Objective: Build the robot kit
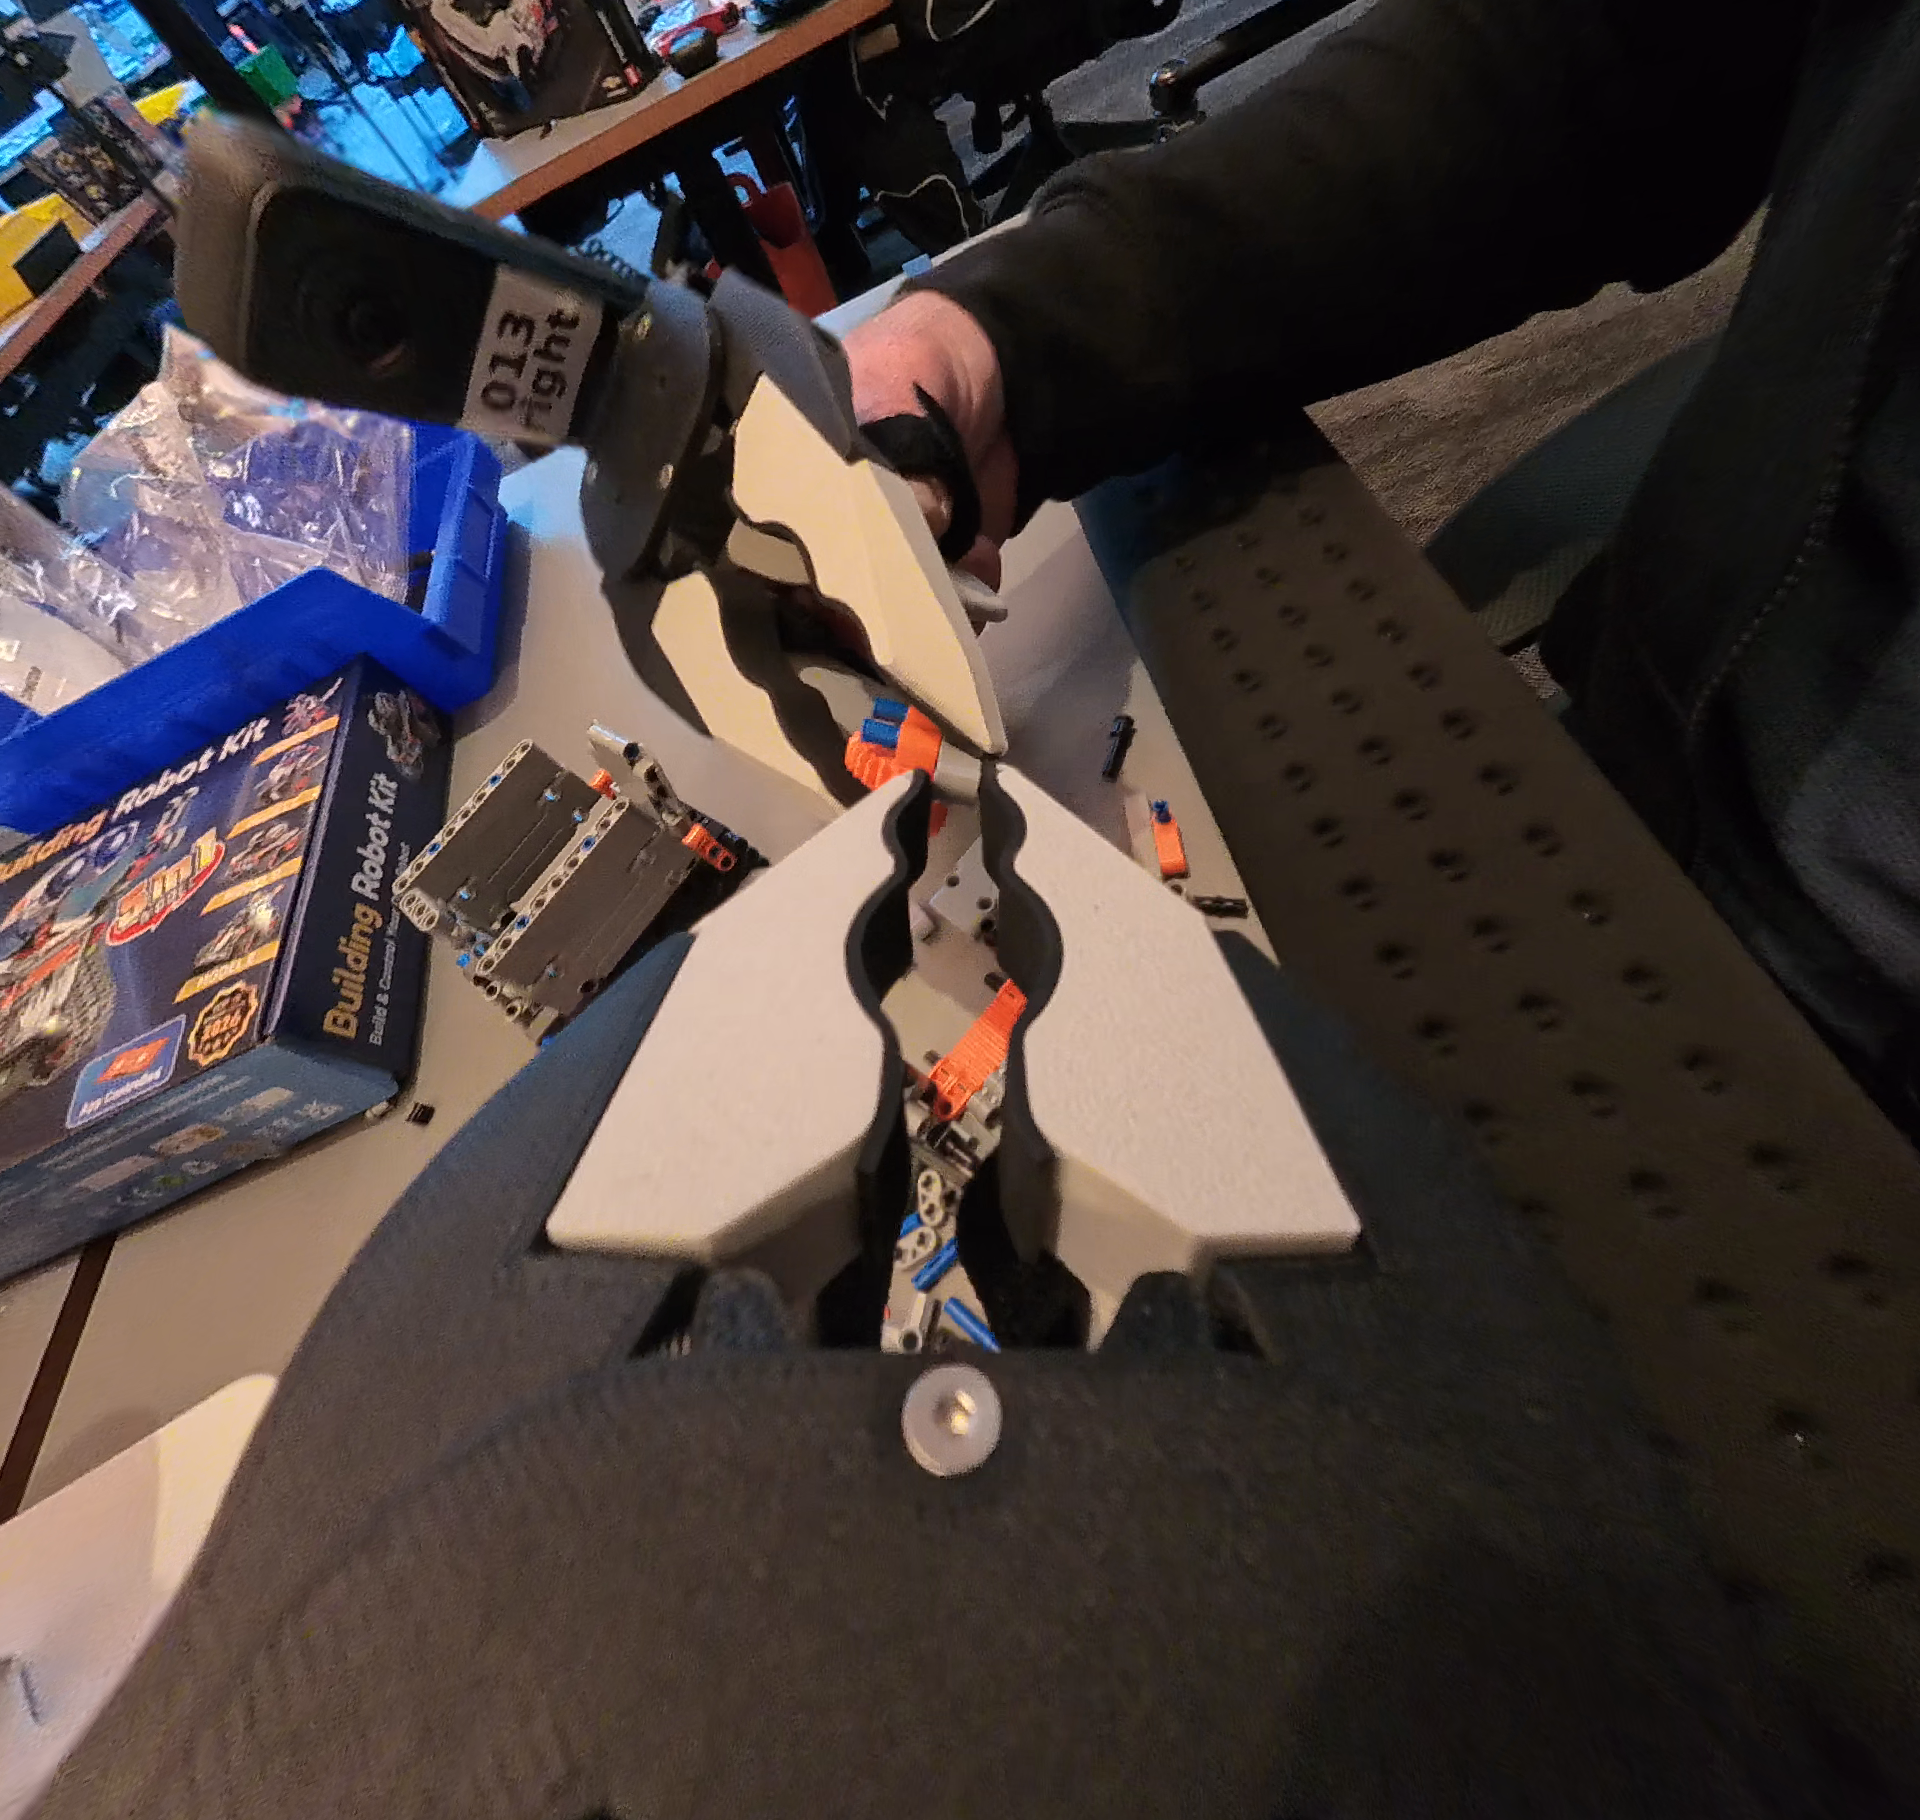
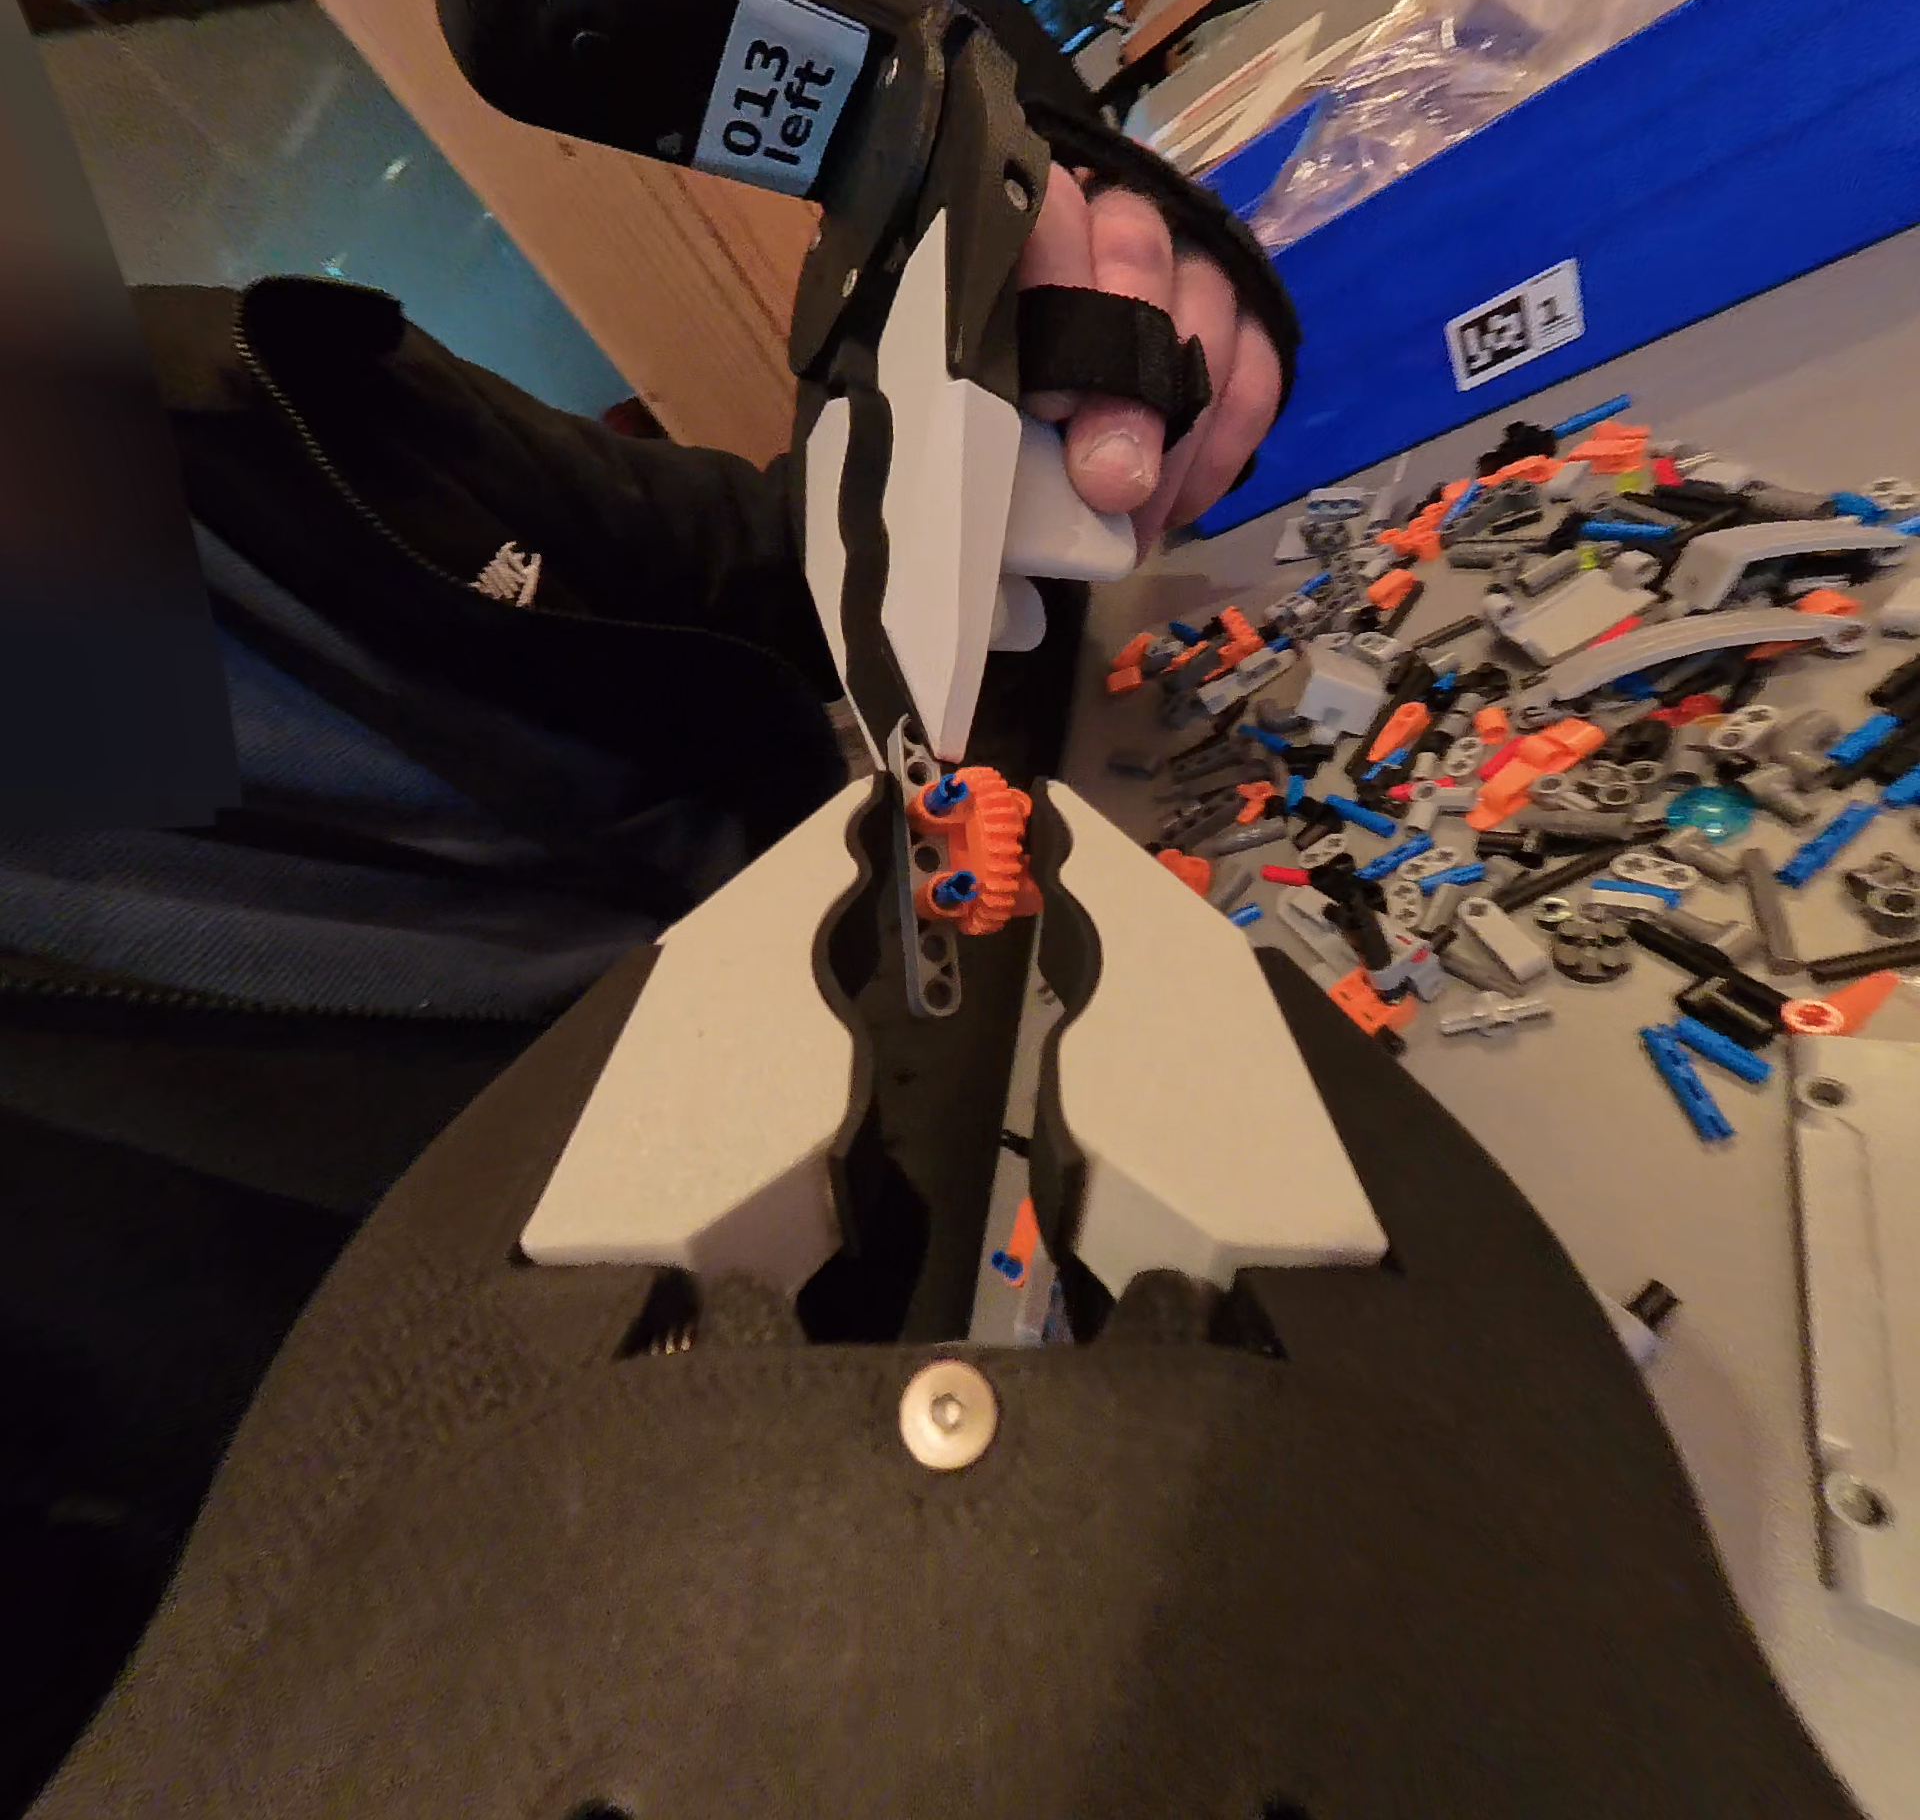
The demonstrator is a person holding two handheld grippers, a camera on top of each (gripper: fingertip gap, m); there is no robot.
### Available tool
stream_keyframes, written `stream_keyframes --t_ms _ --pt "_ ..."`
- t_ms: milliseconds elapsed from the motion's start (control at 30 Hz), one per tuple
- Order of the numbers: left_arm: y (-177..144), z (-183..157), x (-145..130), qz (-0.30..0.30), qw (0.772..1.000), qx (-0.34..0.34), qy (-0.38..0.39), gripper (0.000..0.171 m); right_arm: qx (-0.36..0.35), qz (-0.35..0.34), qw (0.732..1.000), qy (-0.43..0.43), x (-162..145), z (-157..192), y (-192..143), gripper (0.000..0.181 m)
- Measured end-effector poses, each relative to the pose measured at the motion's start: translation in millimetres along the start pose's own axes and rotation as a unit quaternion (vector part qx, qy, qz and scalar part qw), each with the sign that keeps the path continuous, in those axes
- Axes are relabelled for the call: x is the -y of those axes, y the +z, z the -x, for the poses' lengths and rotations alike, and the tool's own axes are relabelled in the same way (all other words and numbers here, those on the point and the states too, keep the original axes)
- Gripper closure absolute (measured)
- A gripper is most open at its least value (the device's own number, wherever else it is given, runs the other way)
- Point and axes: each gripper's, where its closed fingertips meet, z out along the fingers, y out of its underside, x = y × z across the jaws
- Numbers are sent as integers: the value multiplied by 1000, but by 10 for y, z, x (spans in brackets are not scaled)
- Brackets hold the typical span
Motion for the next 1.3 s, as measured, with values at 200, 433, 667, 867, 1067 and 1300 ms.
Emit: stream_keyframes --t_ms 200,433,667,867,1067,1300 --pt "-54 226 -389 44 995 37 -84 149 -182 8 983 -26 3 -365 -154 158" --pt "162 195 -1045 155 970 21 -187 146 -363 96 926 -30 -261 -750 -110 158" --pt "344 125 -1147 164 961 2 -224 159 -422 142 895 -31 -350 -853 -167 158" --pt "365 165 -1111 157 956 33 -247 170 -447 183 875 -37 -399 -854 -199 158" --pt "410 122 -1084 162 957 43 -238 164 -457 195 867 -43 -416 -854 -230 158" --pt "462 141 -1063 151 957 49 -243 166 -466 204 860 -50 -410 -851 -264 158"
